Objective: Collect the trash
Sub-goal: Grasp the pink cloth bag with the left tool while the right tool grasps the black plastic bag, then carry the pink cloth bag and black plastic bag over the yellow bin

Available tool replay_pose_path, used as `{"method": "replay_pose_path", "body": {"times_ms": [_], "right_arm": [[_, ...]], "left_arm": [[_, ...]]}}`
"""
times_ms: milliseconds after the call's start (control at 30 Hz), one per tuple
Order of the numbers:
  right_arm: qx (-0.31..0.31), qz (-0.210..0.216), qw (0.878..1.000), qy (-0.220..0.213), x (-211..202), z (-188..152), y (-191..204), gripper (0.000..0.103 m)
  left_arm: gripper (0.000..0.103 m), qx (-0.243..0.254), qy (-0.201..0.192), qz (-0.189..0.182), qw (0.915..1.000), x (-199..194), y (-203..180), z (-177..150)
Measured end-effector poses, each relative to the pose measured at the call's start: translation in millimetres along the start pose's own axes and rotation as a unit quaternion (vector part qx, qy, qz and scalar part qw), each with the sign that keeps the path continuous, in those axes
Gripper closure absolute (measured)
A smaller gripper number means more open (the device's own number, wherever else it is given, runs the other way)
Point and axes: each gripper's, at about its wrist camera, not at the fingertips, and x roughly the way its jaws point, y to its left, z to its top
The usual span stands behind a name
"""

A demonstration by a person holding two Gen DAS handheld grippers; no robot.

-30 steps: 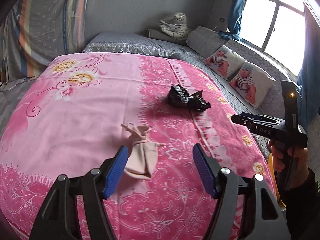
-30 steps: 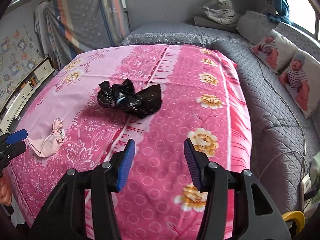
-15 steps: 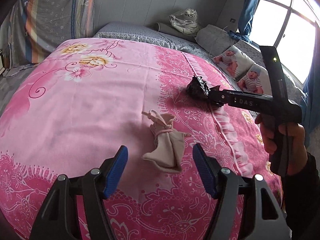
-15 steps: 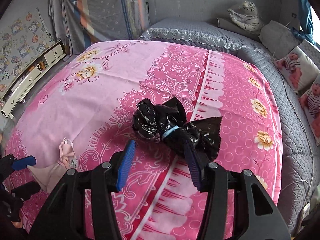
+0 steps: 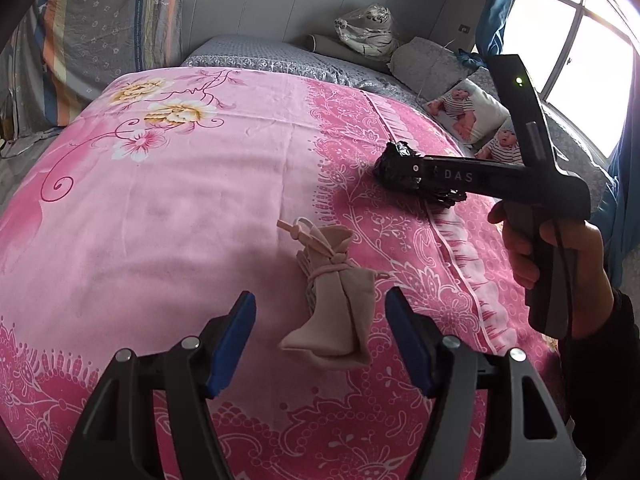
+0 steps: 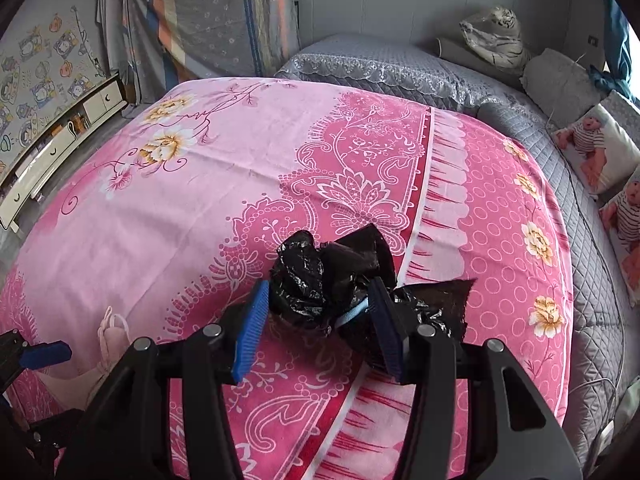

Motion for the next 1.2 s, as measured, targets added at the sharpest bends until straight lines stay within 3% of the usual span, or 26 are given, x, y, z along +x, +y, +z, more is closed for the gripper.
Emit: {"method": "replay_pose_path", "body": {"times_ms": [200, 333, 367, 500, 567, 767, 1200], "right_arm": [[0.005, -0.011, 1.0, 0.003, 13.1, -0.4, -6.0, 0.055], [0.01, -0.013, 1.0, 0.003, 17.4, -0.6, -10.5, 0.058], [0.011, -0.015, 1.0, 0.003, 18.2, -0.6, -11.0, 0.061], [0.019, -0.013, 1.0, 0.003, 19.9, -0.5, -15.7, 0.075], [0.021, -0.011, 1.0, -0.002, 16.5, -0.5, -17.0, 0.092], [0.024, -0.007, 1.0, -0.006, 7.2, -1.1, -17.8, 0.098], [0.036, 0.051, 0.998, -0.015, -49.0, -7.9, -19.3, 0.099]], "left_arm": [[0.04, 0.001, 0.015, -0.005, 0.9999, 14.6, -4.4, 2.6], [0.057, 0.012, 0.026, 0.0, 0.9996, 23.6, -10.4, 2.9], [0.066, 0.014, 0.029, 0.0, 0.9995, 26.4, -11.3, 3.2], [0.075, 0.016, 0.03, 0.004, 0.9994, 29.8, -13.2, 3.3], [0.079, 0.012, 0.026, 0.001, 0.9996, 26.3, -12.6, 3.3], [0.08, 0.014, 0.004, -0.01, 0.9998, 3.9, -14.5, 6.2], [0.08, 0.008, -0.026, -0.025, 0.9993, -30.2, -16.3, 3.8]]}}
